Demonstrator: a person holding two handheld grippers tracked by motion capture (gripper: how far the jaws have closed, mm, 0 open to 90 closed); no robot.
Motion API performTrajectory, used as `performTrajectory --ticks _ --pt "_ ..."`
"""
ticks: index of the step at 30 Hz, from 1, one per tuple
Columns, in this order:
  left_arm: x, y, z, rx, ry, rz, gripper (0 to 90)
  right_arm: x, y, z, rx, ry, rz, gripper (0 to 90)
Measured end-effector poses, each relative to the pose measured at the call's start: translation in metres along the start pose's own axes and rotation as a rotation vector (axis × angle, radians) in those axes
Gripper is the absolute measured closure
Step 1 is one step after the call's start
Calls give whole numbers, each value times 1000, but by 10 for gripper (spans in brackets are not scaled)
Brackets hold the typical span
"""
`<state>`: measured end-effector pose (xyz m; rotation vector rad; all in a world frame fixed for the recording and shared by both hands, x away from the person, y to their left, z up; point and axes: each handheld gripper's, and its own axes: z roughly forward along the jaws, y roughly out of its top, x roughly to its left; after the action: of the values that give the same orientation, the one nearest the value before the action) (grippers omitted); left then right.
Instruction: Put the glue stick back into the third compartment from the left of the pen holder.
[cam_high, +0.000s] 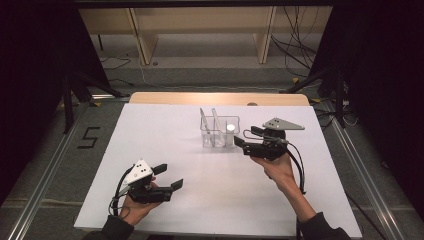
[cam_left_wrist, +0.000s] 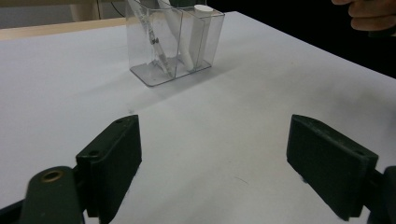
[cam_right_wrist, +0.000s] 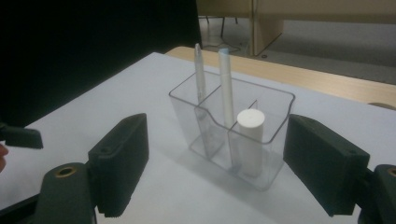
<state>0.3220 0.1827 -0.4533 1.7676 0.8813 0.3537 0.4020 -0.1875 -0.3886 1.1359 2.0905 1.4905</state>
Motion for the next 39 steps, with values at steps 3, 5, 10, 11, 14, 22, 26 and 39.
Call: performTrajectory --ticks 3,5,10,11,14,22,26,39 --pt "0 0 -1 0 0 1 179 3 -8 -8 -8 6 -6 226" --pt "0 1 -1 1 -1 3 179 5 -13 -13 -10 13 -9 222" --pt "0 1 -1 1 -2 4 178 9 -28 -25 -13 28 -7 216" --pt "0 1 -1 1 -2 4 178 10 -31 -28 -16 29 -6 215" --pt "0 1 -1 0 -2 1 178 12 -43 -36 -21 34 -3 211" --pt "0 2 -1 3 -2 2 178 16 -73 -57 -53 41 13 207" --pt "-1 2 -1 5 -6 3 178 21 -84 -63 -54 50 2 193" --pt "-2 1 -1 13 -15 3 178 22 -104 -73 -44 34 -11 184"
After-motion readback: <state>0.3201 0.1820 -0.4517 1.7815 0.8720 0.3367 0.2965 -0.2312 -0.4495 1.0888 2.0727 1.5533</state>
